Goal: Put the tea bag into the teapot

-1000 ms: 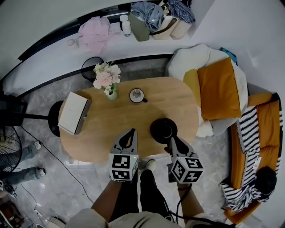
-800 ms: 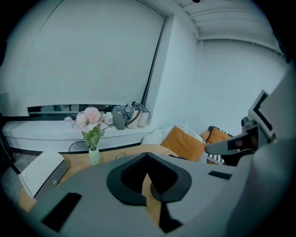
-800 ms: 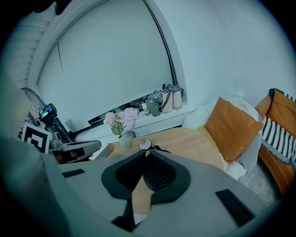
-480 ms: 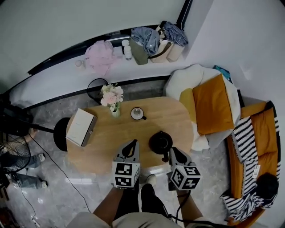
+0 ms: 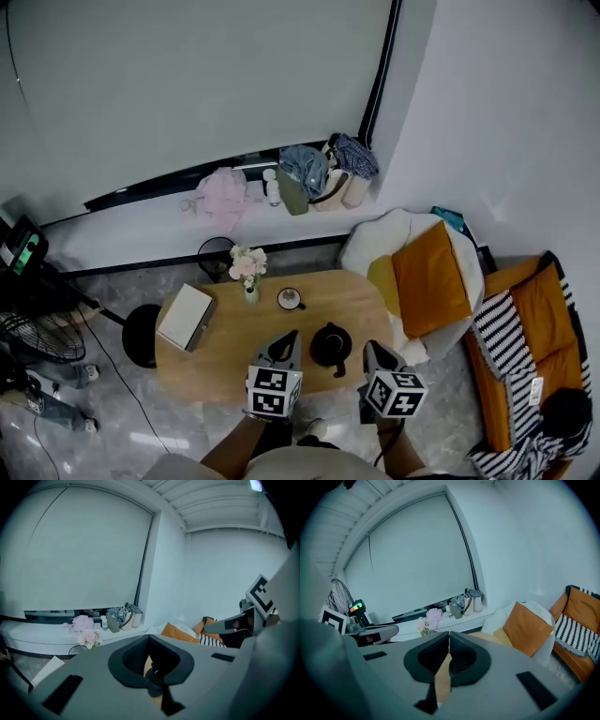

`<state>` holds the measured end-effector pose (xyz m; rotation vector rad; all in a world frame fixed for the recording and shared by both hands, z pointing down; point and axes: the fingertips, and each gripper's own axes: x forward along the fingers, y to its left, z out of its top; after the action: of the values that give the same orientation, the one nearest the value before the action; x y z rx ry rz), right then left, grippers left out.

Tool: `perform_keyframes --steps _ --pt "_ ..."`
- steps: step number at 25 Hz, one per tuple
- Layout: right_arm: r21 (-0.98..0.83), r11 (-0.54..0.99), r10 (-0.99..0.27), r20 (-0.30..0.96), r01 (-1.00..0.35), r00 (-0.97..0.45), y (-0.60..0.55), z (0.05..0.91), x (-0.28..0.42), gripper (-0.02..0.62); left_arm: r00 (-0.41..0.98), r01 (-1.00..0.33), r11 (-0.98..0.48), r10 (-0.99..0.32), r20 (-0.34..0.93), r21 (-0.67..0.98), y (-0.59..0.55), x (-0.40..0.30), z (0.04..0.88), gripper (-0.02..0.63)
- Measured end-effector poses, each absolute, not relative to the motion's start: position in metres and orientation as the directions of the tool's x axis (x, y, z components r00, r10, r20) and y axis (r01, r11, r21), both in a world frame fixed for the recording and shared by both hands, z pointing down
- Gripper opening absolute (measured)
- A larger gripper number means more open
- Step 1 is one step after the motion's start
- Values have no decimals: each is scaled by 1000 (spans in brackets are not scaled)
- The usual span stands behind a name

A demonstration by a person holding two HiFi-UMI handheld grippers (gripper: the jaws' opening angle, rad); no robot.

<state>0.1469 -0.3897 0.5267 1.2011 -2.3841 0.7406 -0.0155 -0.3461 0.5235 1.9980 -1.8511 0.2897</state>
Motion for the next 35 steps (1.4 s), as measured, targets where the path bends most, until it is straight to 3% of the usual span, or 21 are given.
perform_keyframes --steps 16,35 --pt "-203 488 -808 262 -849 -527 -434 389 194 35 44 -993 -25 -985 166 113 -389 -19 397 5" --pt "-181 458 -828 268 -870 -492 -441 392 209 34 17 -997 -2 -983 181 82 -388 -26 400 5"
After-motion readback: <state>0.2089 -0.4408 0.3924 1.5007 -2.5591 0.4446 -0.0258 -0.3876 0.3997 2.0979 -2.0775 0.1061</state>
